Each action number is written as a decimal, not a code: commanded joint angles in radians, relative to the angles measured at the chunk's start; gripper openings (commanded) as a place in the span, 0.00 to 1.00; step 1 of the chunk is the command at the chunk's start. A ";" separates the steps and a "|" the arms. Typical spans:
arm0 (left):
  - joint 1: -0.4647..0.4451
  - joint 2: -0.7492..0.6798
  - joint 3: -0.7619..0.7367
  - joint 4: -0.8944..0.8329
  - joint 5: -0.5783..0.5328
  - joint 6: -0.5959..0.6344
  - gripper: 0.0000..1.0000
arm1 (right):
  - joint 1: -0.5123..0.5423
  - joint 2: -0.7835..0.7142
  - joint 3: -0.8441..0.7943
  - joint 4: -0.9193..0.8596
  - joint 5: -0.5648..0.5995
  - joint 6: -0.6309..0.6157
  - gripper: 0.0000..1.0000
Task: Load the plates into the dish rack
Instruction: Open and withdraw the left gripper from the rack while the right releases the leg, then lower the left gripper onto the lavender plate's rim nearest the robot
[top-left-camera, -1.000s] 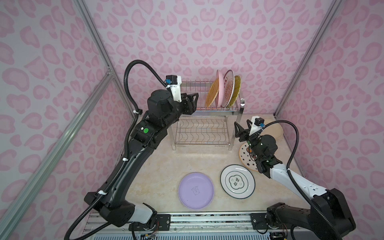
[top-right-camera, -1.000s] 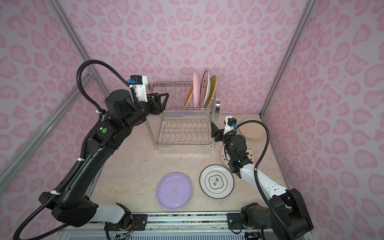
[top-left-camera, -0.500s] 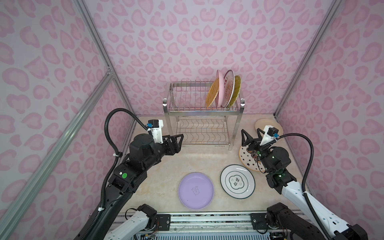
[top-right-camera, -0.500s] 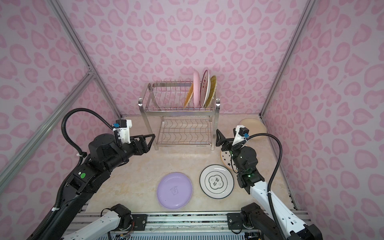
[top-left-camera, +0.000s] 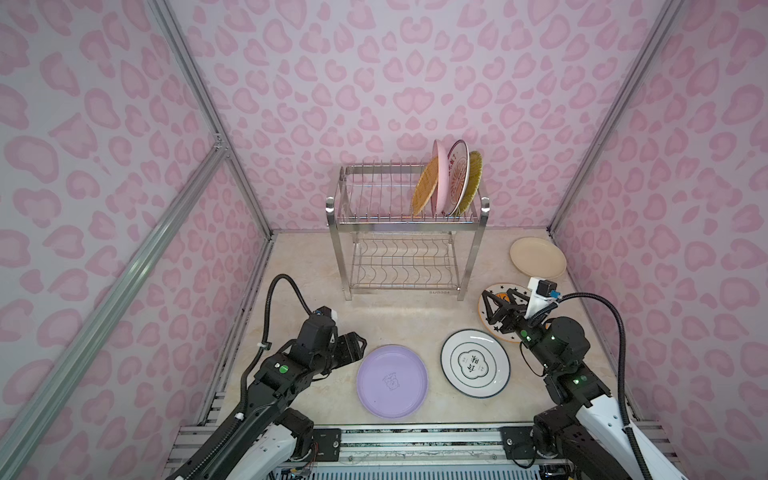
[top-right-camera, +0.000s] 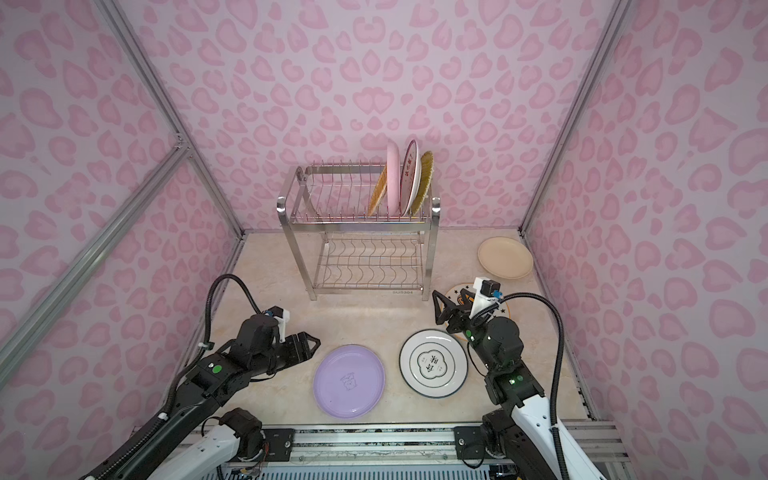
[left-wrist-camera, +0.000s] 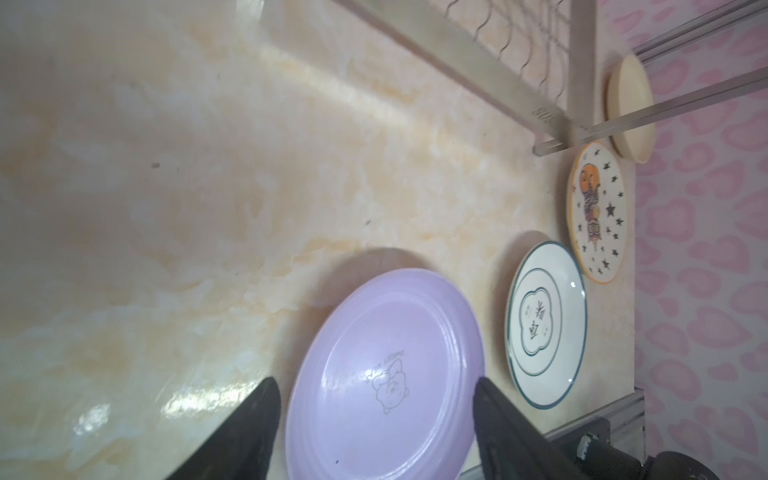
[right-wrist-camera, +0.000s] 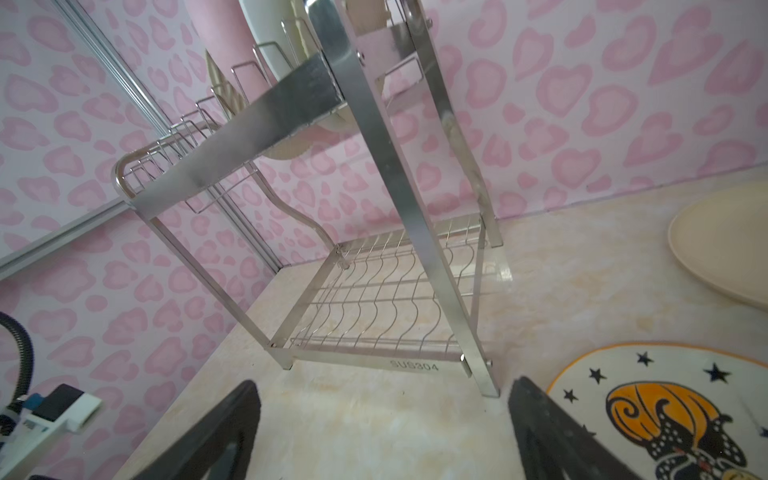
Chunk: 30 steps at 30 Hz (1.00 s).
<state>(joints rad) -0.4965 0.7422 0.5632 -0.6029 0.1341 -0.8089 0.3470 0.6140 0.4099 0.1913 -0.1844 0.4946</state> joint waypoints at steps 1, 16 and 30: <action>0.002 -0.013 -0.066 0.012 0.014 -0.076 0.72 | 0.003 -0.011 -0.021 -0.075 -0.056 0.048 0.92; -0.007 0.155 -0.179 0.139 0.037 -0.042 0.51 | 0.009 0.000 -0.078 -0.052 -0.071 0.079 0.92; -0.072 0.272 -0.146 0.169 -0.034 -0.044 0.37 | 0.009 0.035 -0.069 -0.023 -0.071 0.088 0.92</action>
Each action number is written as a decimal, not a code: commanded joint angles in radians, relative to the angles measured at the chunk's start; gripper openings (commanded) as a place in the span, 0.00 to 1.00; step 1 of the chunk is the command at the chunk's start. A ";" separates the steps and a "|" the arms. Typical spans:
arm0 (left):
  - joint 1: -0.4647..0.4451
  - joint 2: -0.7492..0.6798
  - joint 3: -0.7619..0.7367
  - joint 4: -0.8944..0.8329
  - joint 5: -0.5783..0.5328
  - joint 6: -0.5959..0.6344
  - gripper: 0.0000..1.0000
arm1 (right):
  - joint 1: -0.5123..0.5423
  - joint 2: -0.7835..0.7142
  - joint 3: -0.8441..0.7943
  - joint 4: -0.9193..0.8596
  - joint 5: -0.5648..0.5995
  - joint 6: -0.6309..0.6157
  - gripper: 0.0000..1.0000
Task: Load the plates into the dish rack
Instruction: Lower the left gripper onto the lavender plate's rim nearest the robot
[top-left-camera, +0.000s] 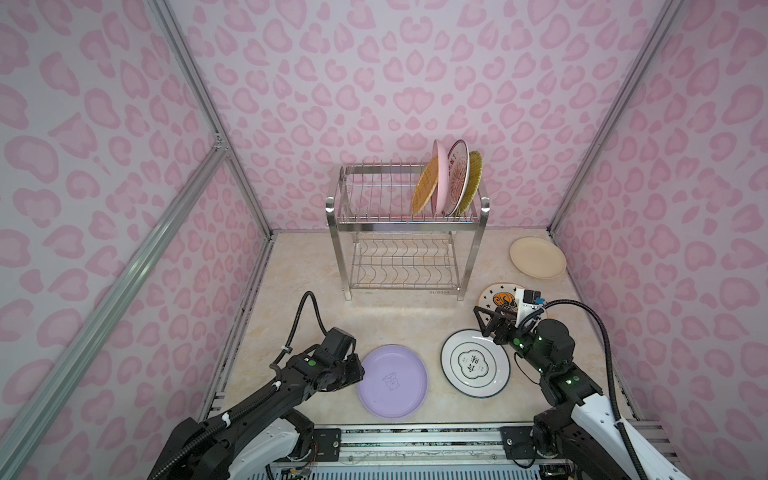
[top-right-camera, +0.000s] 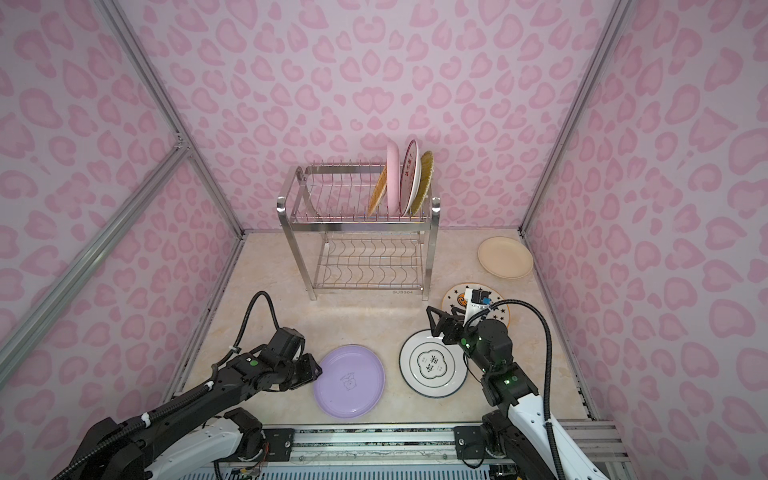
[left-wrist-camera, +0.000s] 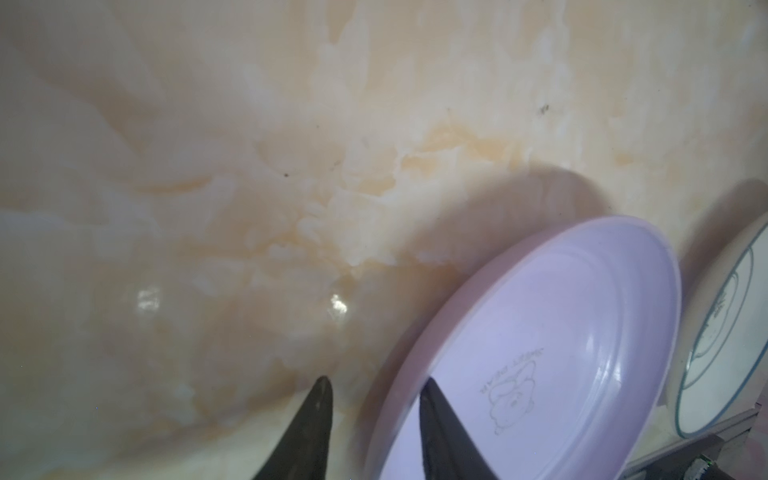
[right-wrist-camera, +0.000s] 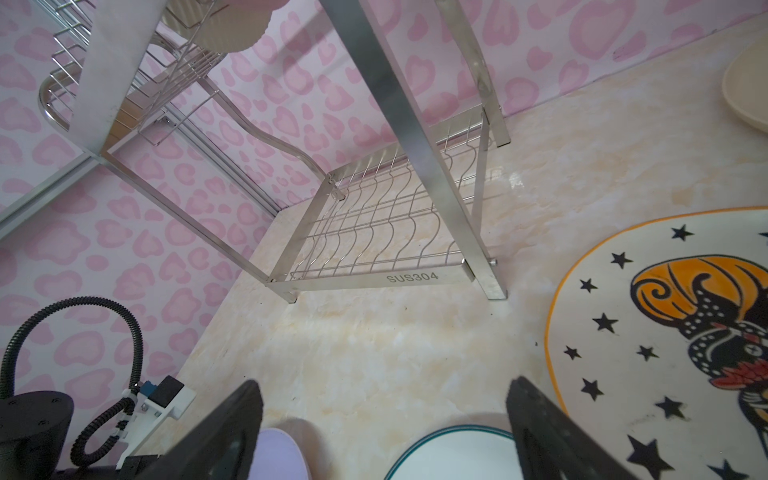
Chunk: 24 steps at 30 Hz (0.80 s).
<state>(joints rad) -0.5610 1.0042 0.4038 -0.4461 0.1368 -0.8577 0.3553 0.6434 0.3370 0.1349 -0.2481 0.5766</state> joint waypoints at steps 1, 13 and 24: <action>-0.010 0.011 0.015 0.012 -0.041 0.001 0.37 | 0.001 0.007 0.004 0.034 -0.007 0.008 0.92; -0.040 0.023 0.064 0.042 -0.081 -0.033 0.19 | 0.004 0.025 0.011 0.038 -0.019 0.014 0.91; -0.099 0.103 0.108 -0.011 -0.149 0.014 0.23 | 0.005 0.015 0.008 0.034 -0.017 0.022 0.91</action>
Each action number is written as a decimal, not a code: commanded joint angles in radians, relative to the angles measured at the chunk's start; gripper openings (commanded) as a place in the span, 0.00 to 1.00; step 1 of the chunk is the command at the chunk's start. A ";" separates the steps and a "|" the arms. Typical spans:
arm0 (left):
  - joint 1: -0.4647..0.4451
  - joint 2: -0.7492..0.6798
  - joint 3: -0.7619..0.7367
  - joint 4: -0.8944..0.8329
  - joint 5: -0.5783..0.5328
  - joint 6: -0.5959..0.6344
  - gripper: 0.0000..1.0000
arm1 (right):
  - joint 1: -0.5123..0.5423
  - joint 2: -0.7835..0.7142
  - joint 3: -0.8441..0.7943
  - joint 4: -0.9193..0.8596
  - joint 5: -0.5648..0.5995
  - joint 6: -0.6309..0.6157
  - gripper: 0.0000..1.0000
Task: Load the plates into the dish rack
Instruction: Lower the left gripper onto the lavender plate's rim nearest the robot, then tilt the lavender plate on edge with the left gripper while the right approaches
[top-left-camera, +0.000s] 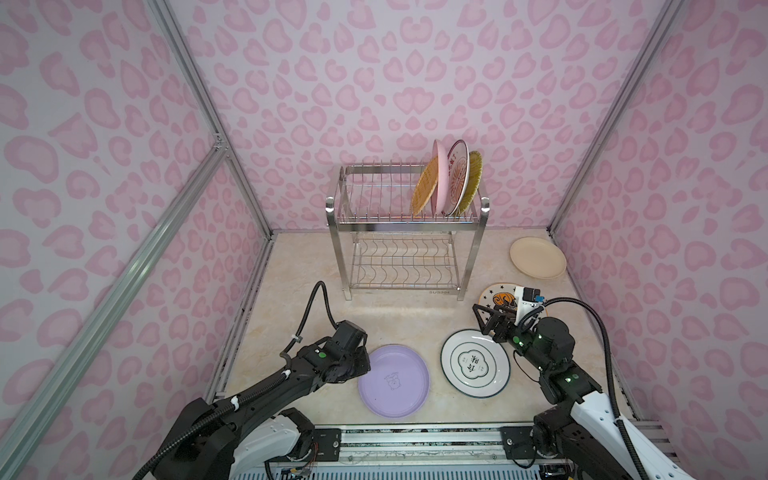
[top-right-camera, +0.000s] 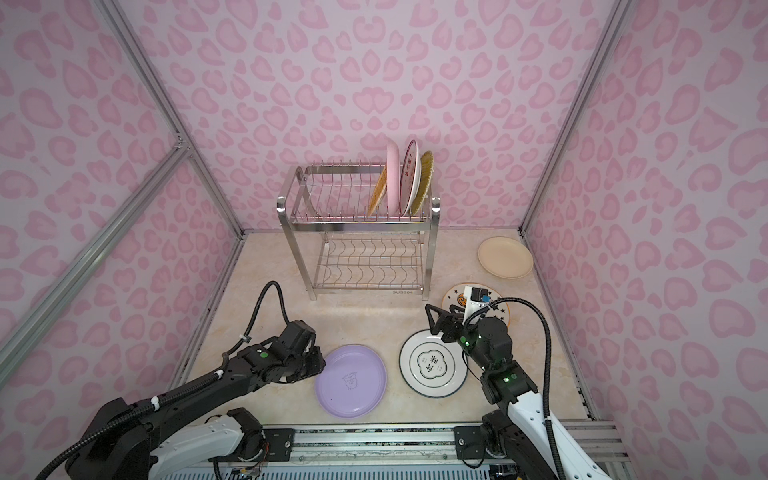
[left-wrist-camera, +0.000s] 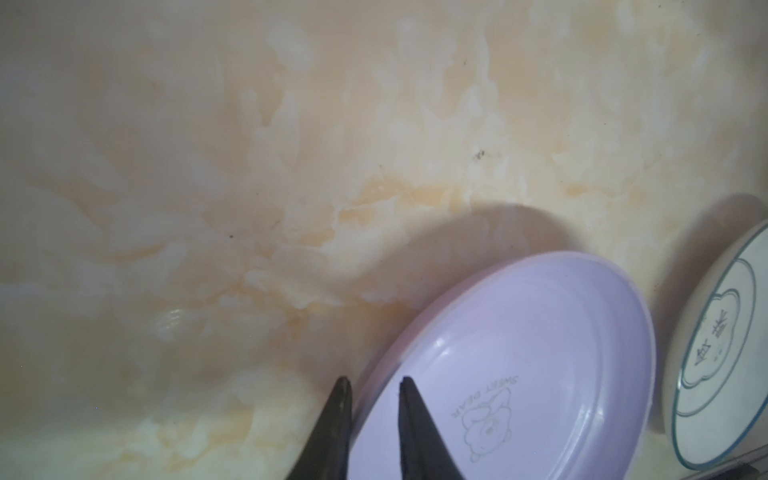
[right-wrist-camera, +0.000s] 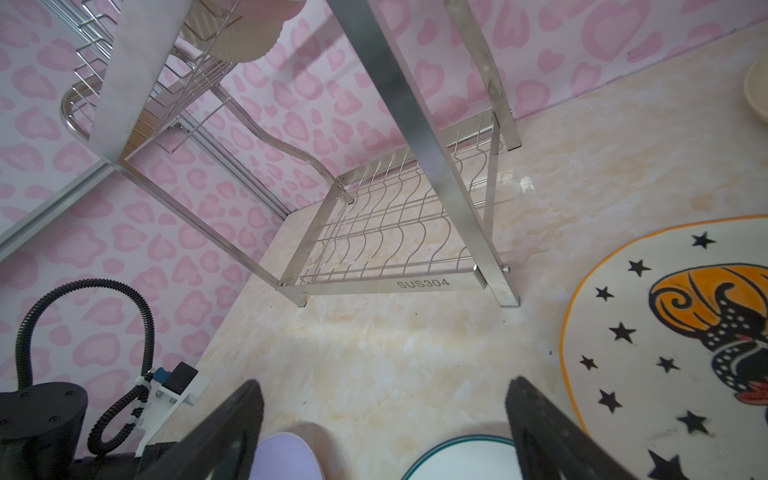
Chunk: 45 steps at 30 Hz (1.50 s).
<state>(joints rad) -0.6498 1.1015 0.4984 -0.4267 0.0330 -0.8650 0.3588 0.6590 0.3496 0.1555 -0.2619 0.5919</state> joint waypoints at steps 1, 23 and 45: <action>-0.015 0.006 0.015 -0.040 -0.056 0.024 0.23 | 0.002 -0.001 -0.007 0.015 -0.003 0.006 0.91; -0.132 0.073 0.046 -0.093 -0.189 0.030 0.08 | 0.002 0.019 -0.013 0.036 -0.003 0.019 0.91; -0.133 -0.188 0.194 0.034 -0.231 -0.075 0.03 | 0.233 0.123 0.229 -0.252 0.101 -0.068 0.85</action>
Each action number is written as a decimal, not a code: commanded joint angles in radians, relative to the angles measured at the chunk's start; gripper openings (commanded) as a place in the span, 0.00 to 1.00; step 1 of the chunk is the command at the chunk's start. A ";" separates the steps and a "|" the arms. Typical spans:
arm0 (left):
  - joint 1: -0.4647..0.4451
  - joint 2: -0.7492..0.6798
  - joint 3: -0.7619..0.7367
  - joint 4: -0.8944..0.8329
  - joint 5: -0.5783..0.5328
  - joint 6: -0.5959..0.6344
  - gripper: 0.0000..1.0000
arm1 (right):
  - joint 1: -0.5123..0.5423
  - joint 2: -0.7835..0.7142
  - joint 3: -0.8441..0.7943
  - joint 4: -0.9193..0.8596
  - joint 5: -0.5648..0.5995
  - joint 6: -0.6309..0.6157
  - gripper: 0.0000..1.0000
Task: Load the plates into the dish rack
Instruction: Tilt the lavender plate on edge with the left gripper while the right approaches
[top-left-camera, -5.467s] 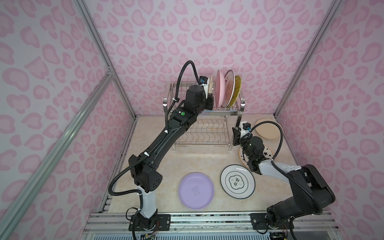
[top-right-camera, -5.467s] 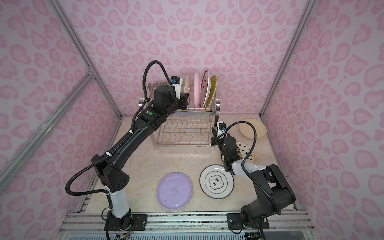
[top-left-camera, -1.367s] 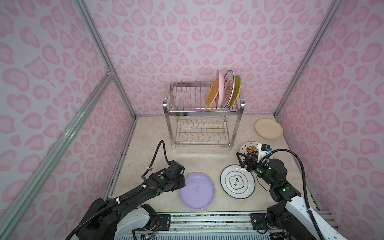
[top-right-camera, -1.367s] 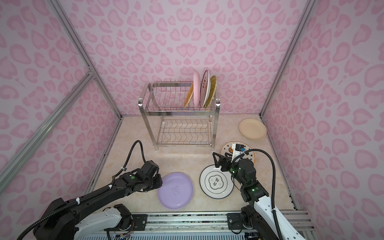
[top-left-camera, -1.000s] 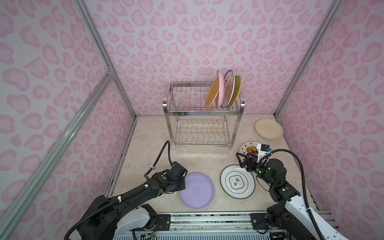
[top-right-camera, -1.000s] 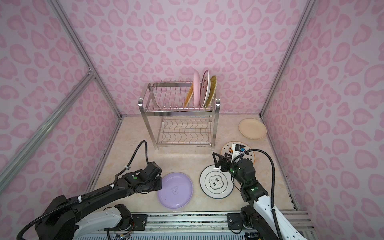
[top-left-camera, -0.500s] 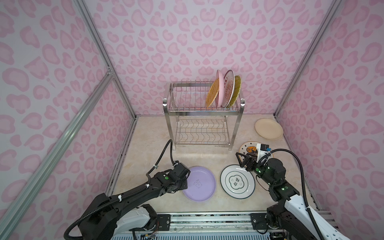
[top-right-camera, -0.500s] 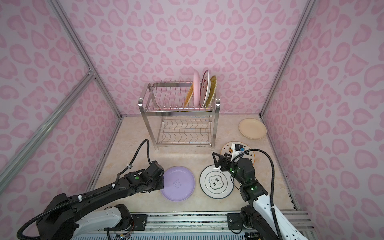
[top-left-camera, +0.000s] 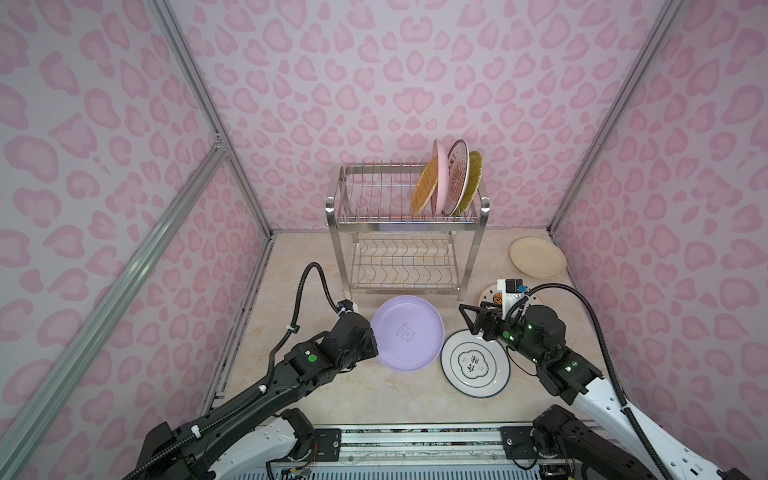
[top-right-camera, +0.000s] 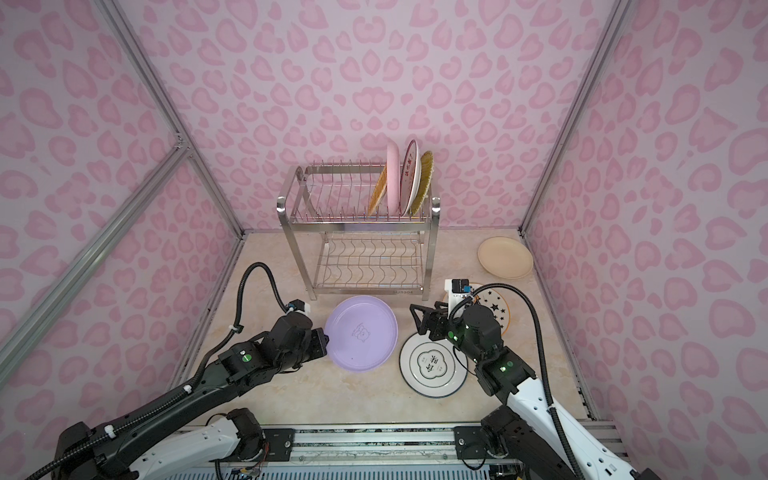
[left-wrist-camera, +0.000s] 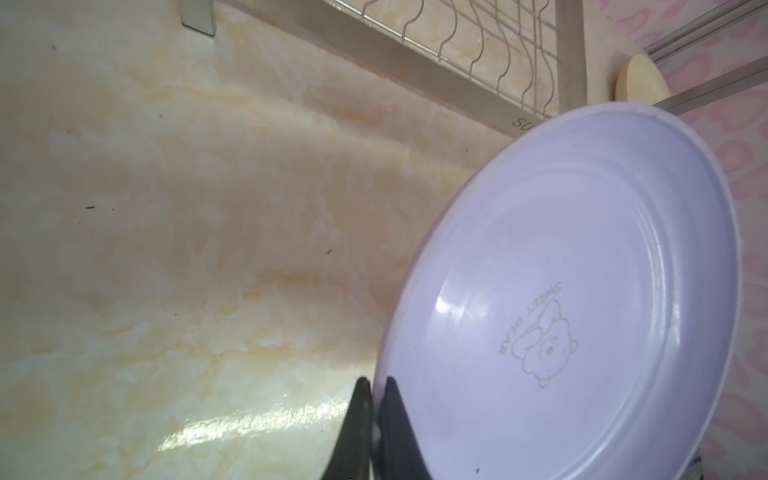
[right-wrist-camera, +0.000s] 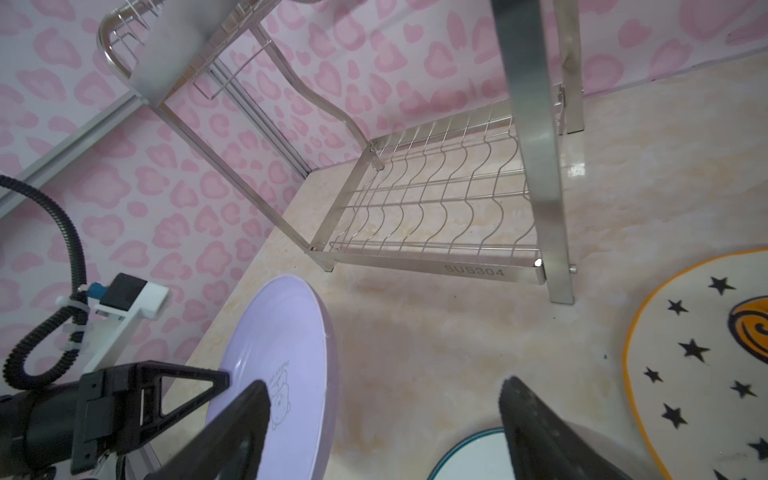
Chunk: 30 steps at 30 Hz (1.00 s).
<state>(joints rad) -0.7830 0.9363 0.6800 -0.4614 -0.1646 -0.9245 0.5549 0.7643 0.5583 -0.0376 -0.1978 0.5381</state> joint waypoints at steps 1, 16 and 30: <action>0.001 -0.032 0.008 0.079 -0.037 -0.020 0.03 | 0.061 0.030 0.034 -0.064 0.045 -0.014 0.84; 0.000 -0.086 -0.022 0.145 -0.042 -0.030 0.03 | 0.184 0.134 0.087 0.021 0.105 0.083 0.62; 0.000 -0.080 -0.033 0.170 -0.045 -0.030 0.03 | 0.242 0.222 0.104 0.057 0.129 0.122 0.28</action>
<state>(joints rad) -0.7830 0.8566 0.6533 -0.3428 -0.1921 -0.9478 0.7910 0.9756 0.6552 -0.0078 -0.0799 0.6376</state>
